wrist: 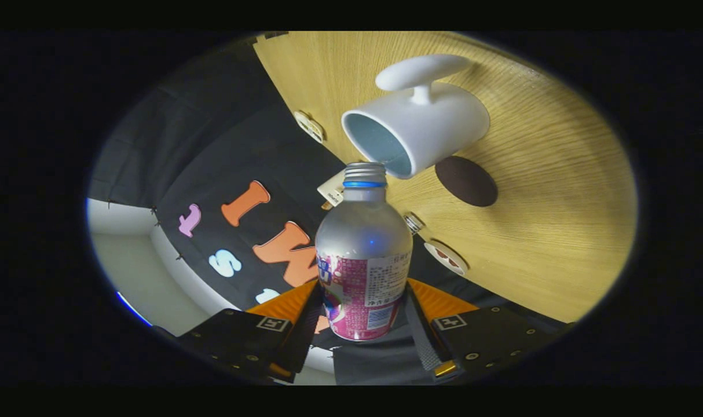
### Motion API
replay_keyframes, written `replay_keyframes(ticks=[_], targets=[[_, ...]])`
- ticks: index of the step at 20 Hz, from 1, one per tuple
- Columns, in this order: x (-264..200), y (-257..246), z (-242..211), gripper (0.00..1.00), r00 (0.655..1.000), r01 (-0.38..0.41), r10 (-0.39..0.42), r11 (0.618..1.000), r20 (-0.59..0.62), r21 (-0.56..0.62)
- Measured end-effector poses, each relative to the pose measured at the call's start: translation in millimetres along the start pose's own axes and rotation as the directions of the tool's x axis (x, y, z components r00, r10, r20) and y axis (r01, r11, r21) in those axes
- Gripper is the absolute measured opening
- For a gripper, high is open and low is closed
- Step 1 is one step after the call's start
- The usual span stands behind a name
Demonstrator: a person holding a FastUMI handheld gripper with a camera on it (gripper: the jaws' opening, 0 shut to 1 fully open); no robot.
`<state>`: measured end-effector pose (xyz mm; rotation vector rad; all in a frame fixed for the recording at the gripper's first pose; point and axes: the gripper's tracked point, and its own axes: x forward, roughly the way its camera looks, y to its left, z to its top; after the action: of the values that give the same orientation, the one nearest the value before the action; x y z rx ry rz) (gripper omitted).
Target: Take the bottle from table, then pour the juice into the cup, finally place the bottle on the coaster
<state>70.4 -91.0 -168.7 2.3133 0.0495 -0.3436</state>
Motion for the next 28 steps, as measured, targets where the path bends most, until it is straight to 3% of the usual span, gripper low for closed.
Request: replay_keyframes(ticks=[5, 8, 11, 15, 18, 20, 23, 26, 28], targets=[[0.8, -31.8, 5.5, 0.75, 0.995, 0.102, -0.100, 0.971, 0.019, -0.216], [-3.2, -27.5, 12.5, 0.75, 0.996, 0.089, -0.083, 0.941, 0.034, -0.327], [-3.5, -33.6, 11.9, 0.75, 0.996, 0.091, -0.082, 0.875, 0.040, -0.476], [-10.7, -15.0, -3.5, 0.75, 0.999, 0.032, -0.032, 0.740, 0.013, -0.672], [-10.0, -2.3, -14.9, 0.75, 1.000, -0.025, 0.015, 0.590, -0.020, -0.807], [-8.1, 6.1, -19.3, 0.75, 0.999, -0.044, 0.048, 0.452, -0.025, -0.891], [-7.0, 17.2, -27.6, 0.75, 0.995, -0.065, 0.087, 0.210, -0.048, -0.975], [-0.6, 27.1, -27.7, 0.75, 0.993, -0.012, 0.114, -0.071, -0.020, -0.997], [5.5, 37.2, -27.9, 0.75, 0.990, 0.025, 0.139, -0.232, -0.007, -0.972]])
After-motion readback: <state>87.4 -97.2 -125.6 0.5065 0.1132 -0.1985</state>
